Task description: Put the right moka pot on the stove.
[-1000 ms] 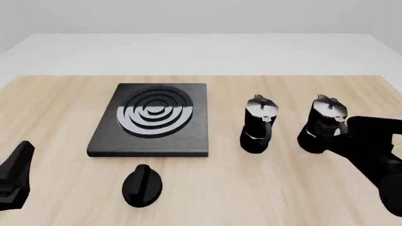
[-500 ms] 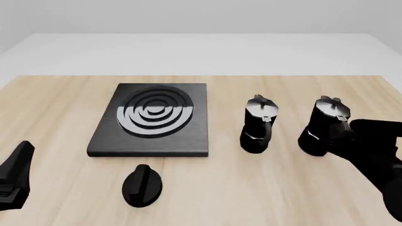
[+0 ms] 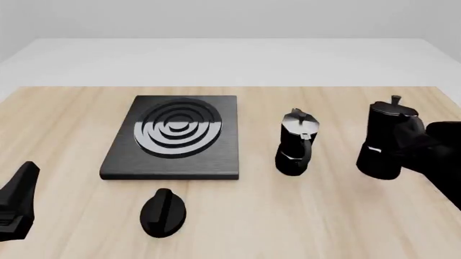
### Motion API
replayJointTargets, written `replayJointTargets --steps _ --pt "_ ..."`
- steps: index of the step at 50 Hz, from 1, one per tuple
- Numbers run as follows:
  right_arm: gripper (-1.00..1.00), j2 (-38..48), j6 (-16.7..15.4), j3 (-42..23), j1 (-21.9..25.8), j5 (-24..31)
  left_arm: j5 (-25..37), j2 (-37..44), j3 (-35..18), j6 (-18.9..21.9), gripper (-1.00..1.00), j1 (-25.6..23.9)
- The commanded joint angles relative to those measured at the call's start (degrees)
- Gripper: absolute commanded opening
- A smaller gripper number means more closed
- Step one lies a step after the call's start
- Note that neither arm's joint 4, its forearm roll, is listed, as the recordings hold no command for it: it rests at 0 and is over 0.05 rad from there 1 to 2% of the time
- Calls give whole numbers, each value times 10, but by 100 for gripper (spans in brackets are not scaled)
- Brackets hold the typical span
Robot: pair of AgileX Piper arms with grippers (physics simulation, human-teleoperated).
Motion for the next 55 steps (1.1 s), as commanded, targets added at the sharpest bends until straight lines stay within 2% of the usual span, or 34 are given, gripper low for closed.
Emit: replayJointTargets --steps 1,24,35,43,55 --pt "-100 -86 -5 -34 7 69 0 0 0 0 100 0" --pt "-100 -176 -29 -139 37 205 0 0 0 0 100 0" --pt "-100 -169 -43 -189 60 228 0 0 0 0 100 0" --pt "-100 -153 -68 -247 90 247 0 0 0 0 100 0" --pt "-100 -124 -80 -323 126 263 0 0 0 0 100 0"
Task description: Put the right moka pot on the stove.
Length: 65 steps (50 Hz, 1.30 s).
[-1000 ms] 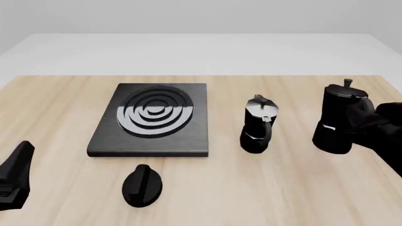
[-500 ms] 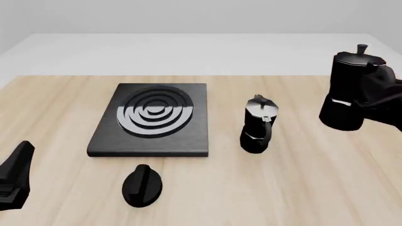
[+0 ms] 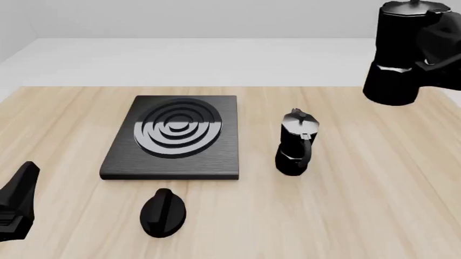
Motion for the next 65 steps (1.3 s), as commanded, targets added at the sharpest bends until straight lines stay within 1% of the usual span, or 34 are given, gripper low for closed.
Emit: replayJointTargets --steps 1,6,9,13,15,17,19,22,24,25,27,33,35,37,38,40,41,47,54,57,58,60,62,63,65 --pt "-100 16 -13 -84 41 11 0 0 0 0 100 0" --pt "-100 34 -16 -105 55 8 0 0 0 0 100 0" --pt "-100 55 -18 -130 74 5 0 0 0 0 100 0" --pt "-100 68 -18 -145 89 0 0 0 0 0 100 0" --pt "-100 73 -13 -150 99 -8 0 0 0 0 100 0" --pt "-100 71 -3 -150 121 -26 0 0 0 0 100 0" --pt "-100 78 -11 -149 126 -39 0 0 0 0 100 0" --pt "-100 82 -9 -146 147 -64 0 0 0 0 100 0" --pt "-100 90 -12 -150 147 -64 0 0 0 0 100 0" --pt "-100 95 -10 -150 156 -74 0 0 0 0 100 0" --pt "-100 108 -17 -153 161 -83 0 0 0 0 100 0" --pt "-100 142 -14 -162 189 -118 0 0 0 0 100 0" --pt "-100 156 -19 -163 196 -129 0 0 0 0 100 0" --pt "-100 167 -15 -163 209 -138 0 0 0 0 100 0" --pt "-100 167 -15 -163 209 -138 0 0 0 0 100 0" --pt "-100 190 -25 -161 219 -162 0 0 0 0 100 0" --pt "-100 190 -25 -161 219 -163 0 0 0 0 100 0" --pt "-100 230 -25 -155 233 -211 0 0 0 0 100 0" --pt "-100 277 -19 -155 248 -261 0 0 0 0 100 0" --pt "-100 289 -17 -159 250 -273 0 0 0 0 100 0" --pt "-100 293 -10 -158 257 -279 0 0 0 0 100 0" --pt "-100 308 -15 -160 257 -296 0 0 0 0 100 0" --pt "-100 321 -13 -161 261 -310 0 0 0 0 100 0" --pt "-100 328 -8 -162 264 -319 0 0 0 0 100 0" --pt "-100 332 -7 -164 267 -320 0 0 0 0 100 0"
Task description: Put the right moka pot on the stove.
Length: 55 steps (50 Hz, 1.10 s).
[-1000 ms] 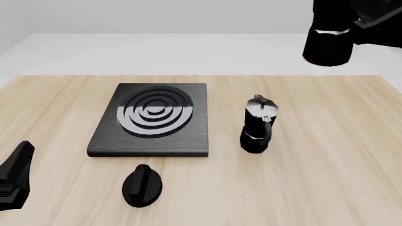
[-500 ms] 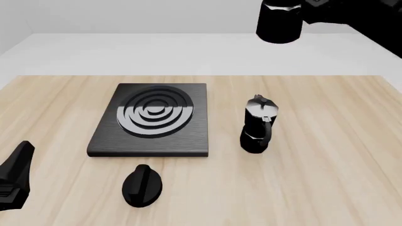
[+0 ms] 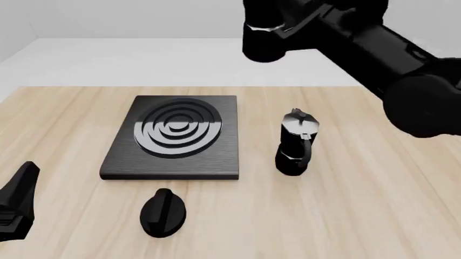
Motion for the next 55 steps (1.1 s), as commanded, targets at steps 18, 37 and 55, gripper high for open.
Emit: replayJointTargets --steps 18,37,55 --pt "-100 170 30 -54 42 -142 0 0 0 0 100 0" --pt "-100 257 49 -109 56 -176 0 0 0 0 100 0" --pt "-100 329 54 -149 70 -197 0 0 0 0 100 0"
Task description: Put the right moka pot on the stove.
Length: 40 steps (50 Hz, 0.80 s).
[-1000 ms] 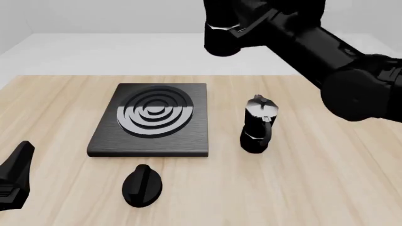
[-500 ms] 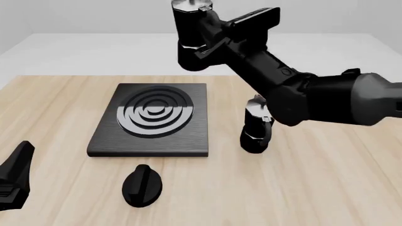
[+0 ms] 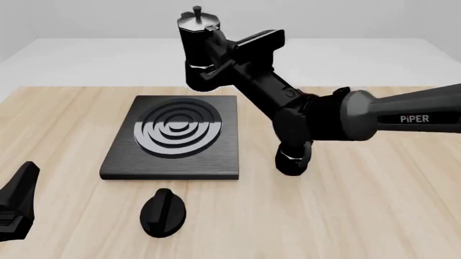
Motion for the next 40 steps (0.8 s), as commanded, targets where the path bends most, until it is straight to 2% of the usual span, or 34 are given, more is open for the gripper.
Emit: replayJointTargets --steps 1,40 --pt "-100 33 5 -40 9 -17 0 0 0 0 100 0" --pt "-100 178 43 -141 24 -36 0 0 0 0 100 0"
